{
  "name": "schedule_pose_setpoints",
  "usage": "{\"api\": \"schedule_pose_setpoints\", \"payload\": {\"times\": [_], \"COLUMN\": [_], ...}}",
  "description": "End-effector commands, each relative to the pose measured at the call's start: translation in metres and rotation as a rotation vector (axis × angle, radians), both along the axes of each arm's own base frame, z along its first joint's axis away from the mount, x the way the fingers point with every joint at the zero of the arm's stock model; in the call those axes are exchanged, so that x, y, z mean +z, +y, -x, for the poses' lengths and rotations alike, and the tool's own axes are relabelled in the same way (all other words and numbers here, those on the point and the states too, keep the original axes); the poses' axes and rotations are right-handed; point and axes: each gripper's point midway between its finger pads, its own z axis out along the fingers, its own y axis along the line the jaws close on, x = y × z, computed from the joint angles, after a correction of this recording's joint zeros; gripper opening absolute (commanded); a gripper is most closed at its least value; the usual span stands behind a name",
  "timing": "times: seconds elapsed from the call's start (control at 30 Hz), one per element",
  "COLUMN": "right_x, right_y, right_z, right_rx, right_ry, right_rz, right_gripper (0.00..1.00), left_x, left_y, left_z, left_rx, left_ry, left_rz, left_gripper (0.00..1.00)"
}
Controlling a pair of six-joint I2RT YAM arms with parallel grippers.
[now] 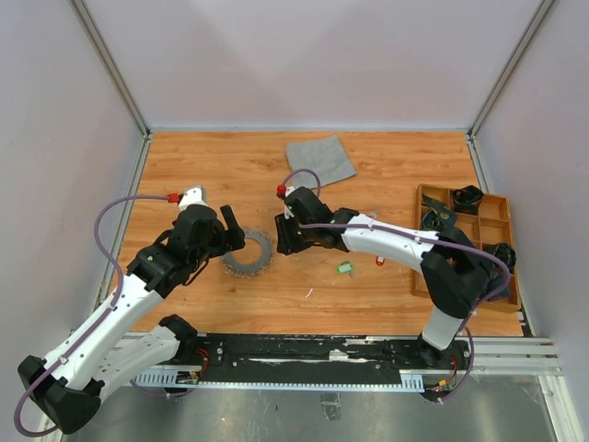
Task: Put the keys on the keyring
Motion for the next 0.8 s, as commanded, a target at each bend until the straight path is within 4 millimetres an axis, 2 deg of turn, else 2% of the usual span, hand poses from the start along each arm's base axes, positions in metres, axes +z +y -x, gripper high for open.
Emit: {"api": "schedule_pose_setpoints", "payload": {"times": [0.0,0.1,0.27,0.77], "right_x": [0.0,-0.016,-0.036,-0.047], "right_y": [0.019,0.017,0.024,0.034], "right_z": [-0.017,-0.026,-0.027,-0.032], "right_rx": [-0.001,-0.045,-0.029,-0.034], "right_ry": [0.007,0.056,0.127,0.168], "right_rz": [-0.036,-0.023,-0.025,-0.055], "right_gripper": [0.34,0.31,0.27,0.26], "left_x": [0.025,0.028,0.027,0.024], "left_y": [0.001,0.001,0.001,-0.001], "left_z": [0.003,0.005,0.006,0.006], "left_rx": [-0.036,-0.04,-0.045,-0.049], "left_ry": [-0.057,-0.072,-0.07,-0.065], "left_rz": [0.012,0.023,0.026,0.027], "left_gripper": [0.95,0.94,0.95,0.94]}}
